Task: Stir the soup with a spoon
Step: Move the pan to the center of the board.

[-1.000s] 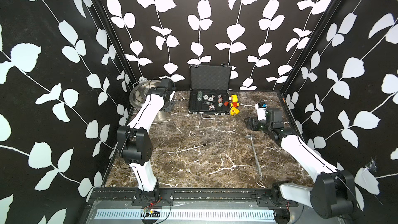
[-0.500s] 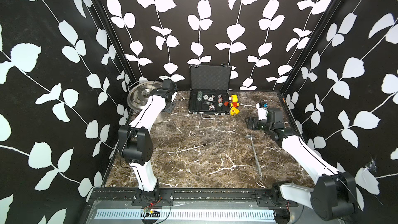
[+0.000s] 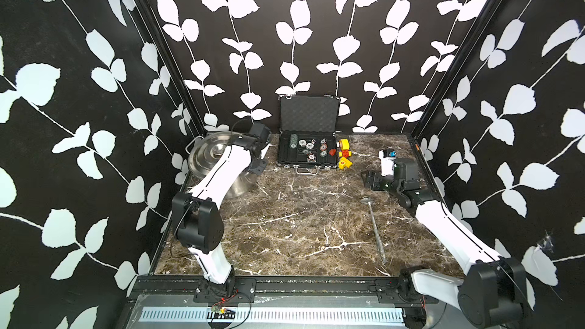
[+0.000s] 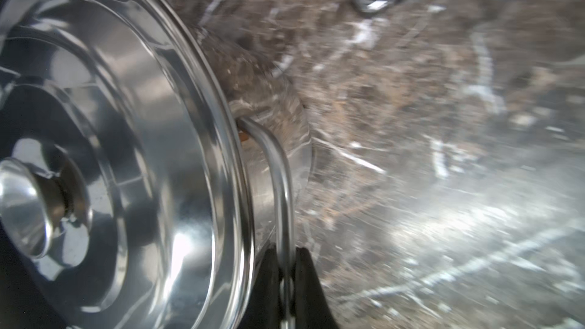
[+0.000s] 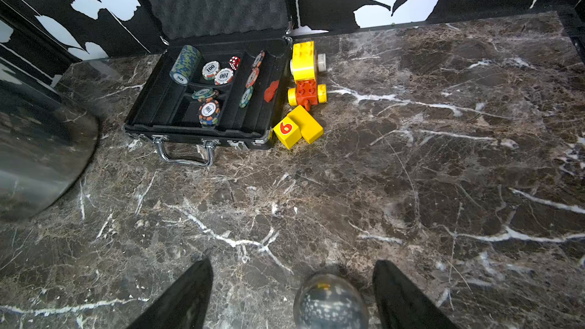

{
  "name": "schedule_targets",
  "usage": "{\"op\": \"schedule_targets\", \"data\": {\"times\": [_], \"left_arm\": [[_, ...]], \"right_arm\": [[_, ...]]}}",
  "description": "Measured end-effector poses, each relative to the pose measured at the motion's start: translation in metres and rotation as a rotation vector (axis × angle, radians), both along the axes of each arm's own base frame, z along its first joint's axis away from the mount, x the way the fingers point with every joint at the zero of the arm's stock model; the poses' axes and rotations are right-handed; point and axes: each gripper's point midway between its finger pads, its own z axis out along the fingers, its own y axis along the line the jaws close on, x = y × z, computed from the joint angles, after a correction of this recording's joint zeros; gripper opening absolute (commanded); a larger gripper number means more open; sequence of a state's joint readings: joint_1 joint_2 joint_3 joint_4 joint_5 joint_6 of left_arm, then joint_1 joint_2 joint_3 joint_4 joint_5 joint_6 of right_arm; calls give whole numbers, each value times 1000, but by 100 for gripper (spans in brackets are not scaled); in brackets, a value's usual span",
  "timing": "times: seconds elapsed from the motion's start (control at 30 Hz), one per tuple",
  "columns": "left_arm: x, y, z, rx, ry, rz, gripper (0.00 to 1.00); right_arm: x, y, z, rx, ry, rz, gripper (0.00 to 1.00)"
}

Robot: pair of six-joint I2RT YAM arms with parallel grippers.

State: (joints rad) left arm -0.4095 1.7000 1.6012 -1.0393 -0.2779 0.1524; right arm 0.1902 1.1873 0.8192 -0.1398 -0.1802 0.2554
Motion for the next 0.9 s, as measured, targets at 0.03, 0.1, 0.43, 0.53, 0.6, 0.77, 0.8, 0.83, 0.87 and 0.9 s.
{"op": "schedule_targets", "data": {"times": [0.03,0.1,0.43,0.53,0.6,0.77,0.8,0.83,0.87,0.9], "left_arm": [[-11,-14,0,-14,12,-18,0],[-29,-42,-1,-41,33,-51,0],[-117,-168,-1,-192,149,-201,0],[-140,-201,0,-231,189,-245,0],[-155,-222,1,-253,217,-288,0],[-201,-266,1,-311,302,-430,0],[-210,-273,0,-325,318,-458,0],[-219,-279,0,-340,336,-487,0],[-229,-286,0,-353,357,-516,0],[-236,-290,0,-364,372,-539,1]], "right_arm": [[0,-1,0,1,1,-6,81],[1,-1,0,1,1,-12,81],[1,-8,7,0,-13,-55,82],[-1,-10,14,-1,-32,-65,82],[-2,-13,19,-5,-45,-75,82],[-9,-19,28,-18,-65,-99,83],[-11,-21,29,-21,-69,-105,83],[-12,-22,30,-24,-72,-111,83],[-15,-24,30,-28,-73,-117,83],[-17,-25,31,-29,-74,-120,83]]}}
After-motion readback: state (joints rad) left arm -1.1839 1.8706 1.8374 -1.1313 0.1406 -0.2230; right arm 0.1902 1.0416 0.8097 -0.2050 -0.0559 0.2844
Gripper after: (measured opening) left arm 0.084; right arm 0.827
